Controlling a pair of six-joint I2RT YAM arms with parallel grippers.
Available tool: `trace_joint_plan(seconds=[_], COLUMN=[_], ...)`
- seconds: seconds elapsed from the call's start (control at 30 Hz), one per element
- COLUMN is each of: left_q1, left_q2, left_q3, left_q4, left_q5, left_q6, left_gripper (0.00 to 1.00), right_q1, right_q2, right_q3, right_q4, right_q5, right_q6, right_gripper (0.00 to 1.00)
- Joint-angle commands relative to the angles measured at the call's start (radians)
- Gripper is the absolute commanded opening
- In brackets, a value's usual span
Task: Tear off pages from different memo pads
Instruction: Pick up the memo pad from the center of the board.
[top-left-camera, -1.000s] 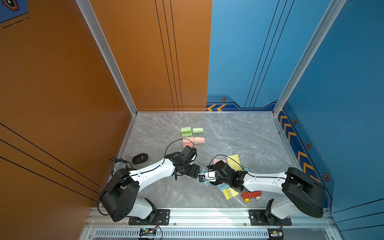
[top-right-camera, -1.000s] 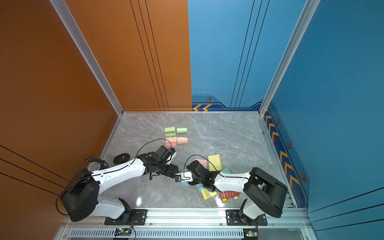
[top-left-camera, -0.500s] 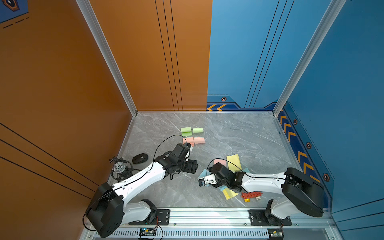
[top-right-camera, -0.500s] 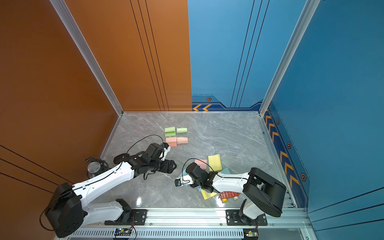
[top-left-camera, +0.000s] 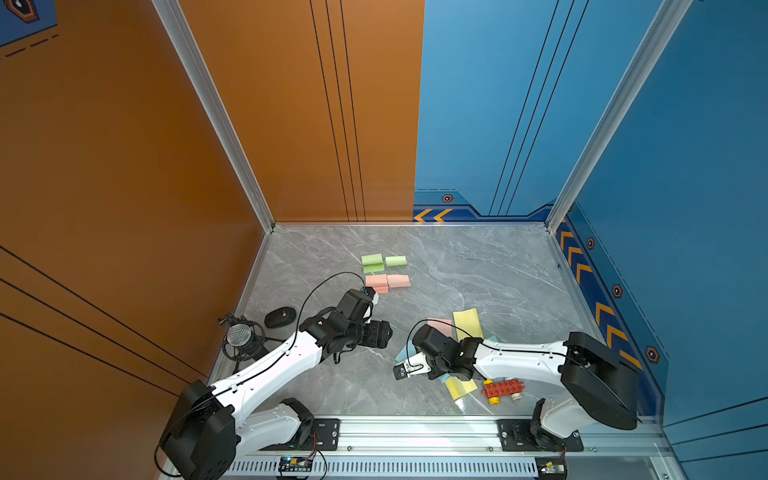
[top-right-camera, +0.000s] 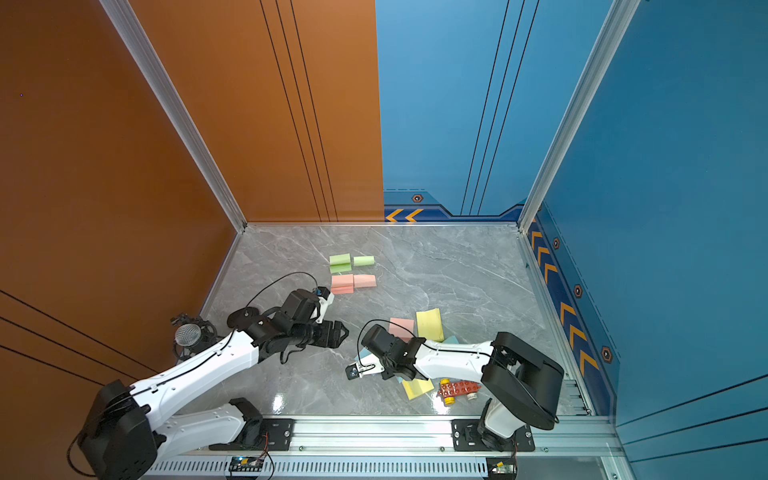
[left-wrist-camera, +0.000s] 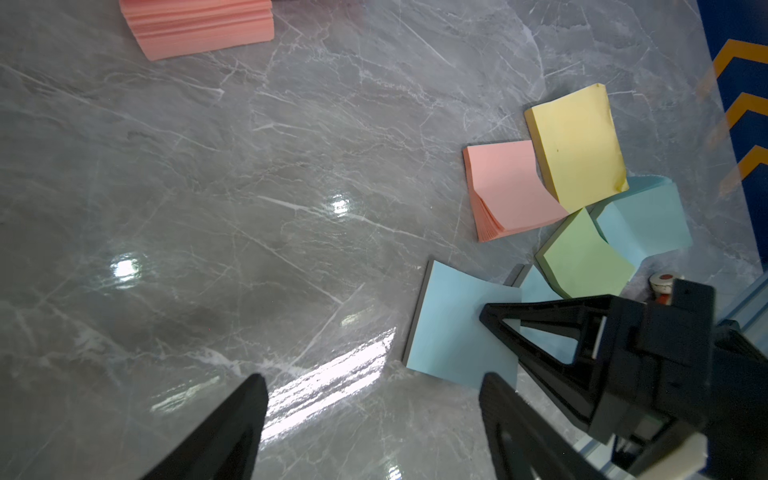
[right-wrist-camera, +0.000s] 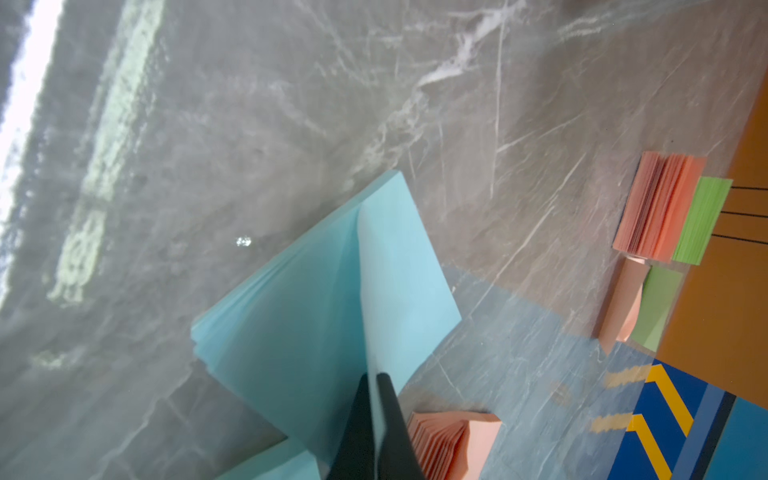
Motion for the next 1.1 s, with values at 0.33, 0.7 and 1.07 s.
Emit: trace_joint_plan(seconds=[0.33,0.7,1.07], left_q1=[-0.128,-0.227,-0.271], left_q2=[-0.172,-0.199,-0.190], left_q3=[-0.023,0.009,-0.090], left_q4=[-0.002,0.067,0.335], left_q5=[-0.016,-0.054,-0.114], left_q6=[-0.022,-0.002,-0.079], left_gripper=[0.97,1.00,0.99], right_q1=[-0.097,-0.097,-0.115], right_q2=[-0.202,-0.234,-0.264], right_q3=[0.176,0.291,0.291], right_q4=[-0.182,-0.333,-0.363], right_q5=[0.074,-0.038,-0.174], right_q6=[0.345,0.511,0.608], right_gripper=[0.00,0.00,0.00])
